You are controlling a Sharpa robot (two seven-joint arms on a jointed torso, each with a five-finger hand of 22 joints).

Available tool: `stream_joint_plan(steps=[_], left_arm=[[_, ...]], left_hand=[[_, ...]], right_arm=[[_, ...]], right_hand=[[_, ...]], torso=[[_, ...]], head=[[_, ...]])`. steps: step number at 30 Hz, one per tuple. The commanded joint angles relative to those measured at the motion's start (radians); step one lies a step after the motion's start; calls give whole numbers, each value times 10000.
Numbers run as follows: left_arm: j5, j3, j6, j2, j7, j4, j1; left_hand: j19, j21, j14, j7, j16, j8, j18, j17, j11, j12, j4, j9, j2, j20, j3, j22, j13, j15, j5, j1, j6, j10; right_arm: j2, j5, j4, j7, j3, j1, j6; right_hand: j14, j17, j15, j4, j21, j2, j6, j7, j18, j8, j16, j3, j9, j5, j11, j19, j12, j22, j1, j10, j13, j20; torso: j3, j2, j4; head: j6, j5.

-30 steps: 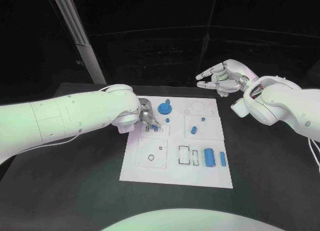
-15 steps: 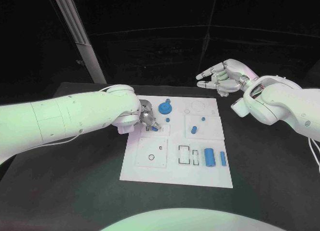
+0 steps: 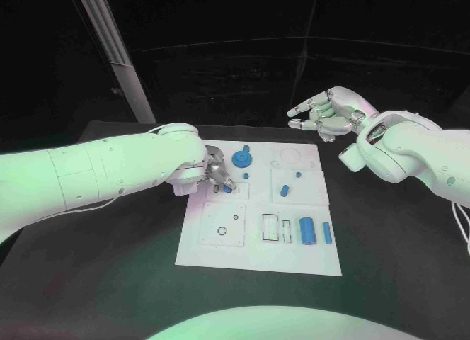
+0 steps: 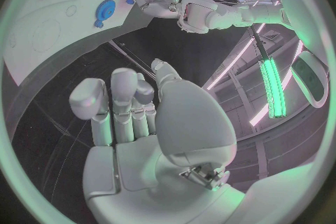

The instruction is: Assemble the parts on the task board

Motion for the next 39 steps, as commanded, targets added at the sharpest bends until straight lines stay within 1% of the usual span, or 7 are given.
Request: stream_joint_plan(steps=[1,14,23,29,30,33,39], left_arm=[[-55,-14,240,66,-81,-46,-17],[-55,-16,255,252,-60,-252,-34],[-55,-17,125,276,-50,-321,-38],[-55,-16,18,247,-24,-358,-39],[-56,-15,-7,233,-16,-360,-39],[-57,-11,-79,163,16,-340,-39],[-58,45,-130,-124,49,-109,17]], left_hand=[[447,46,1039,9,31,19,-158,2634,-6,58,-543,5,-6,-59,431,888,21,-76,-43,-231,103,83],[493,108,1039,-39,31,-38,-184,2634,-46,154,175,-28,-26,-107,-1193,1026,135,-117,-64,-1115,392,131],[503,119,1039,-45,31,-64,-189,2634,-49,180,507,-32,72,-109,-1826,1060,168,-120,-58,-1301,454,149],[512,128,1039,-70,31,-69,-193,2634,-54,180,920,-20,-75,-113,-2725,1092,168,-131,-82,-1589,502,154],[515,131,1039,-66,31,-69,-195,2634,-63,180,992,-18,-93,-116,-2862,1100,168,-130,-131,-1628,506,155],[517,127,1039,-80,31,-62,-195,2634,-78,172,1304,4,-74,-128,-3504,1109,159,-141,-793,-1578,508,151],[496,73,1039,-72,31,-45,-180,2634,-64,107,1693,43,-9,-130,-4266,1055,66,-140,-1318,-1337,450,92]], right_arm=[[11,-15,3,66,8,16,57],[7,-15,14,66,8,17,70],[6,-15,23,75,8,17,54],[3,-15,18,82,8,17,53],[2,-15,16,83,8,17,53],[0,-15,9,91,8,17,58],[-14,-15,-13,103,8,17,51]], right_hand=[[-74,-5,-31,-9,-47,28,16,25,119,23,-68,36,4,41,16,-35,-60,-35,5,-64,-26,6],[-78,-29,-31,-6,-53,28,15,26,121,23,-78,35,4,41,17,-40,-76,-46,0,-73,-40,6],[-100,-133,-28,12,-116,23,9,29,142,19,-126,28,2,42,21,-88,-115,-165,-28,-97,-76,7],[-142,-294,-23,31,-204,16,-3,31,170,13,-207,20,0,27,24,-157,-216,-325,-58,-160,-163,10],[-142,-294,-23,31,-204,16,-3,31,170,13,-207,20,0,27,24,-157,-216,-325,-58,-160,-163,10],[-159,-353,-22,37,-232,14,-7,32,178,11,-239,19,0,20,26,-178,-243,-374,-66,-178,-186,11],[-184,-419,-20,46,-262,10,-13,33,186,9,-282,16,-1,6,28,-199,-282,-421,-80,-204,-219,13]], torso=[[2,4,-4],[-2,-3,8],[-2,-2,4],[-5,-10,3],[-6,-8,8],[-12,-6,10],[-3,-12,5]], head=[[-9,-8],[-47,-35],[-49,-45],[-16,-46],[-9,-53],[9,-56],[35,-70]])
